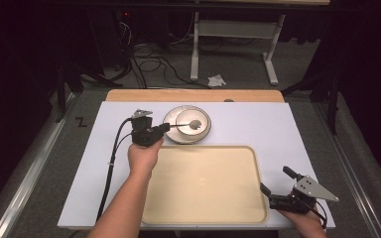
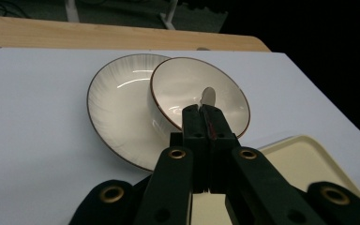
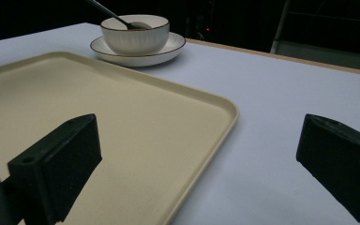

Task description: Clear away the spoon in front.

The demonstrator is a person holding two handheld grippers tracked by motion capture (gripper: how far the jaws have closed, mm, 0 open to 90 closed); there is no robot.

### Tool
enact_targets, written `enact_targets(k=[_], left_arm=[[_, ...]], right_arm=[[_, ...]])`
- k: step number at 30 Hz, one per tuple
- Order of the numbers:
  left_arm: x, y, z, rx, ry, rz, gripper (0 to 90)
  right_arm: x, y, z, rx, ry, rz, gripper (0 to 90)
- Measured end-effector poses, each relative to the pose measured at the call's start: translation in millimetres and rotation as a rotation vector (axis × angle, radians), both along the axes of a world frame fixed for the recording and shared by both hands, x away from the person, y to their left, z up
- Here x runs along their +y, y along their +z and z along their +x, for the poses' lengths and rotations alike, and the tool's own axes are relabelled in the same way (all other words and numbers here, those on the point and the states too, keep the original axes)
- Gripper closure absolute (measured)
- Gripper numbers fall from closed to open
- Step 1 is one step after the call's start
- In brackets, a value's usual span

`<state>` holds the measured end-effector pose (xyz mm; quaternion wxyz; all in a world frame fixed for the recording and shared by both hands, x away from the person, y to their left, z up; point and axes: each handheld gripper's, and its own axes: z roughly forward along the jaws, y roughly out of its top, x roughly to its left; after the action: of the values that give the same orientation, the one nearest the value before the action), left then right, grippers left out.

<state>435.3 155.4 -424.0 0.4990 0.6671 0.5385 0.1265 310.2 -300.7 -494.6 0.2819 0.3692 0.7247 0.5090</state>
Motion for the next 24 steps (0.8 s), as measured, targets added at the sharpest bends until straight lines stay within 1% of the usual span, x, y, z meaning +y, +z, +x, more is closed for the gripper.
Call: enact_targets(k=[1, 7, 10, 12, 13, 16, 17, 19, 21, 22, 24], left_arm=[[0.0, 0.0, 0.0, 0.000, 0.000, 0.000, 89.4], [5.8, 9.4, -10.6, -0.065, -0.013, -0.011, 89.4], [9.6, 13.6, -16.6, -0.087, -0.019, -0.028, 89.4], [15.1, 17.4, -22.9, -0.112, -0.027, -0.040, 89.4], [15.1, 17.4, -22.9, -0.112, -0.027, -0.040, 89.4], [20.7, 20.1, -29.6, -0.130, -0.033, -0.050, 89.4], [22.3, 20.6, -31.8, -0.139, -0.032, -0.060, 89.4], [25.8, 21.1, -36.7, -0.156, -0.038, -0.065, 89.3], [30.6, 21.4, -44.3, -0.174, -0.041, -0.078, 89.4], [30.6, 21.4, -44.3, -0.174, -0.041, -0.078, 89.3], [33.4, 21.3, -49.5, -0.188, -0.044, -0.078, 89.3]], right_arm=[[0.0, 0.0, 0.0, 0.000, 0.000, 0.000, 0.8], [0.5, 0.1, 0.2, -0.005, 0.005, -0.004, 0.9], [1.2, 0.1, 0.0, -0.002, 0.004, -0.002, 0.8], [1.4, 0.0, 0.0, -0.003, 0.005, -0.003, 0.8], [1.4, 0.0, 0.0, -0.003, 0.005, -0.003, 0.8], [1.4, -0.3, 0.3, -0.005, 0.008, -0.007, 0.9], [1.5, -0.3, 0.3, -0.005, 0.008, -0.008, 0.8], [2.0, -0.5, 0.0, -0.001, 0.007, -0.008, 0.8], [2.4, -0.7, 0.0, -0.001, 0.008, -0.010, 0.8], [2.4, -0.7, 0.0, -0.001, 0.008, -0.010, 0.8], [2.8, -0.8, 0.0, -0.002, 0.010, -0.012, 0.8]])
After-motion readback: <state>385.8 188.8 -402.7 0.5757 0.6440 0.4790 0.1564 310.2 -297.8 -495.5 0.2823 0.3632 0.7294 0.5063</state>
